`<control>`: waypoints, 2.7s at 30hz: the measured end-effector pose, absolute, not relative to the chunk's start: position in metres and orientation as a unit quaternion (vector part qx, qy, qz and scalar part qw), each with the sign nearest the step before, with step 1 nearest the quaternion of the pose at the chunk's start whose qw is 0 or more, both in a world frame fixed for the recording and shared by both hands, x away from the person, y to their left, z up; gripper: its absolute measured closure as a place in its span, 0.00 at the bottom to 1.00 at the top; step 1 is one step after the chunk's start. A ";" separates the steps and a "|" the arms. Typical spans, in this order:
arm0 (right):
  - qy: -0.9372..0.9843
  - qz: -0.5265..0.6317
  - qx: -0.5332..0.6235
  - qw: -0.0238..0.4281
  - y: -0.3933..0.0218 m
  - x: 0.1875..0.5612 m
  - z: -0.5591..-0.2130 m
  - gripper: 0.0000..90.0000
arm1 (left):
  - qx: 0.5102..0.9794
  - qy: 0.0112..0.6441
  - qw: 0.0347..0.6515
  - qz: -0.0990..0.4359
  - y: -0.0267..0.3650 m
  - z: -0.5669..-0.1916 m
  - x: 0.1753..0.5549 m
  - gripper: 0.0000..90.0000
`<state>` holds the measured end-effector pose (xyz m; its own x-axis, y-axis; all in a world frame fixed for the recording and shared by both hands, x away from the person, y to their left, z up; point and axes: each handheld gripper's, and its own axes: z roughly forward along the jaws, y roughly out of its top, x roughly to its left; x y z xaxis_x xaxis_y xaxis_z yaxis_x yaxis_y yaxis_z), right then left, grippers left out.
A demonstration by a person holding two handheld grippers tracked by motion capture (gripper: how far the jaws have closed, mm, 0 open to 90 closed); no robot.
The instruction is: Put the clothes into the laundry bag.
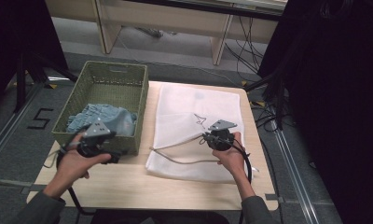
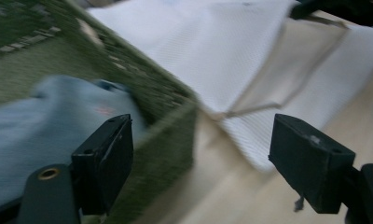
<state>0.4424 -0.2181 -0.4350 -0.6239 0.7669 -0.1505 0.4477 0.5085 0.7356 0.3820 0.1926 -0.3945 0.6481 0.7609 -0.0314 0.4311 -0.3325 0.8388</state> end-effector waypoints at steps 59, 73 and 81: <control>0.832 0.350 0.356 0.242 -0.222 0.447 -0.425 0.96 | 0.842 0.438 0.298 0.098 0.227 -0.418 0.550 0.18; 0.831 0.349 0.358 0.242 -0.219 0.446 -0.428 0.96 | 0.876 0.407 0.251 0.063 0.207 -0.454 0.550 0.15; 0.833 0.345 0.362 0.236 -0.218 0.445 -0.428 0.96 | 0.901 0.378 0.199 0.080 0.195 -0.467 0.548 0.07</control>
<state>0.4448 -0.2179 -0.4280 -0.6264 0.7664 -0.1428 0.4403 0.4990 0.7464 0.5482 0.1952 -0.4674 0.7013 0.7128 -0.0067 0.6492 -0.6348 0.4190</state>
